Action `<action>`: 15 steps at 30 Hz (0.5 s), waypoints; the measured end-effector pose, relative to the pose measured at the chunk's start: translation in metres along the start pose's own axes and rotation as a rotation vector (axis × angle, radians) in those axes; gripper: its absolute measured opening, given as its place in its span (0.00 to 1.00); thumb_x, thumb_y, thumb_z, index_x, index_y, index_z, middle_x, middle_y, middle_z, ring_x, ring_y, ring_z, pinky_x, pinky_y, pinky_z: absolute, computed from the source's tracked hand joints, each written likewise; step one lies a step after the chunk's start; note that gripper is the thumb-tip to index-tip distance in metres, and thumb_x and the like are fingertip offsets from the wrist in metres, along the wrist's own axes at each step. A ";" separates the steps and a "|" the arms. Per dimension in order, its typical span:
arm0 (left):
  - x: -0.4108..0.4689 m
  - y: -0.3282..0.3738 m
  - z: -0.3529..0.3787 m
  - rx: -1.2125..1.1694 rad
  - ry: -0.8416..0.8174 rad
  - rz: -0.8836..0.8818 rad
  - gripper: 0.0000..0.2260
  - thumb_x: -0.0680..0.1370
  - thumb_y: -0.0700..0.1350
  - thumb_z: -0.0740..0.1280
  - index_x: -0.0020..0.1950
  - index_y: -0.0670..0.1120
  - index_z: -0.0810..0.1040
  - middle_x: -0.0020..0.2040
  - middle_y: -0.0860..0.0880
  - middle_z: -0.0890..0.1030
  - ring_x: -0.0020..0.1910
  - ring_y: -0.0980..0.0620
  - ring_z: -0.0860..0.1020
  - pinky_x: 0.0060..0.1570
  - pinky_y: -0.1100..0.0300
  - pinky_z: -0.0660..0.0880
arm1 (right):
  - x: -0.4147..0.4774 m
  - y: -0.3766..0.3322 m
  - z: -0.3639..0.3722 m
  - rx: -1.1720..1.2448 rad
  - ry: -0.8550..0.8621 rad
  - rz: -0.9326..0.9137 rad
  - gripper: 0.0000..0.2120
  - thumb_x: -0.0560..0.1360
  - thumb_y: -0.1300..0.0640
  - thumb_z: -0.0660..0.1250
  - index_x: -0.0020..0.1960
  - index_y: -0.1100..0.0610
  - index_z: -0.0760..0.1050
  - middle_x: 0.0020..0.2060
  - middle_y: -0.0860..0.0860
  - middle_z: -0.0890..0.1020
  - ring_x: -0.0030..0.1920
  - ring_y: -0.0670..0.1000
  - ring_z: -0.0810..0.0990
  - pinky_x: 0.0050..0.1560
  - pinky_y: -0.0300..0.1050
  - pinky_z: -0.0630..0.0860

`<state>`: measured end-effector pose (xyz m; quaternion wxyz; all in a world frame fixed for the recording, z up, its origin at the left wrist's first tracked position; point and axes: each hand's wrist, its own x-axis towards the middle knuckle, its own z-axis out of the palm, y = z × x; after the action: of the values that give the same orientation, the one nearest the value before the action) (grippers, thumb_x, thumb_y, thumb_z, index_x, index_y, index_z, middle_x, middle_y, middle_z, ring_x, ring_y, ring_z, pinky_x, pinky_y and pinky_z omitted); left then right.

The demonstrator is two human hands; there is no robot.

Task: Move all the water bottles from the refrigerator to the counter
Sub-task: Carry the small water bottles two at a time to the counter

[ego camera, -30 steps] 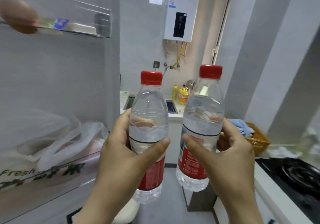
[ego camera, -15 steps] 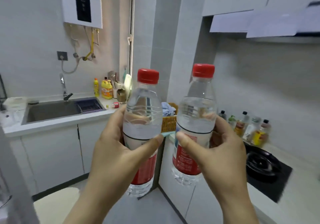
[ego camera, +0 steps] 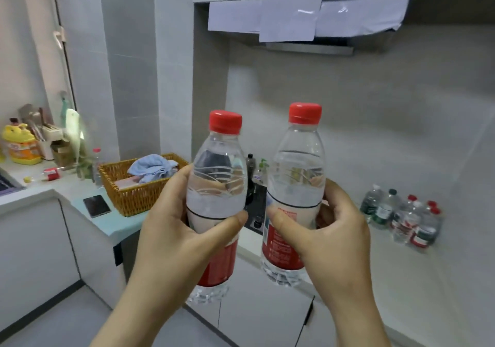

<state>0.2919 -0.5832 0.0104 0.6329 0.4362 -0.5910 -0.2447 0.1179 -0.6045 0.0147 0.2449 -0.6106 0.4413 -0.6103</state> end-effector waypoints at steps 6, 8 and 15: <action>0.028 -0.008 0.072 -0.024 -0.057 0.039 0.27 0.66 0.39 0.79 0.60 0.55 0.76 0.51 0.57 0.84 0.49 0.61 0.82 0.46 0.69 0.78 | 0.035 0.027 -0.057 -0.051 0.084 0.001 0.20 0.60 0.52 0.79 0.50 0.42 0.78 0.44 0.36 0.84 0.44 0.38 0.83 0.39 0.32 0.77; 0.035 -0.011 0.097 -0.038 -0.088 0.039 0.25 0.66 0.38 0.77 0.59 0.55 0.77 0.49 0.57 0.84 0.48 0.62 0.82 0.46 0.69 0.78 | 0.045 0.037 -0.077 -0.066 0.110 0.011 0.21 0.60 0.52 0.78 0.51 0.41 0.78 0.45 0.35 0.83 0.45 0.38 0.82 0.39 0.32 0.77; 0.054 -0.022 0.173 -0.103 -0.211 0.030 0.23 0.64 0.43 0.79 0.54 0.58 0.78 0.48 0.56 0.85 0.47 0.59 0.83 0.46 0.68 0.78 | 0.071 0.070 -0.135 -0.139 0.206 0.062 0.23 0.60 0.52 0.79 0.54 0.42 0.78 0.46 0.37 0.84 0.47 0.39 0.82 0.45 0.37 0.78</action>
<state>0.1397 -0.6841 0.0075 0.5924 0.3658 -0.6475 -0.3099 -0.0387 -0.6662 0.0121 0.1742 -0.5462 0.5238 -0.6300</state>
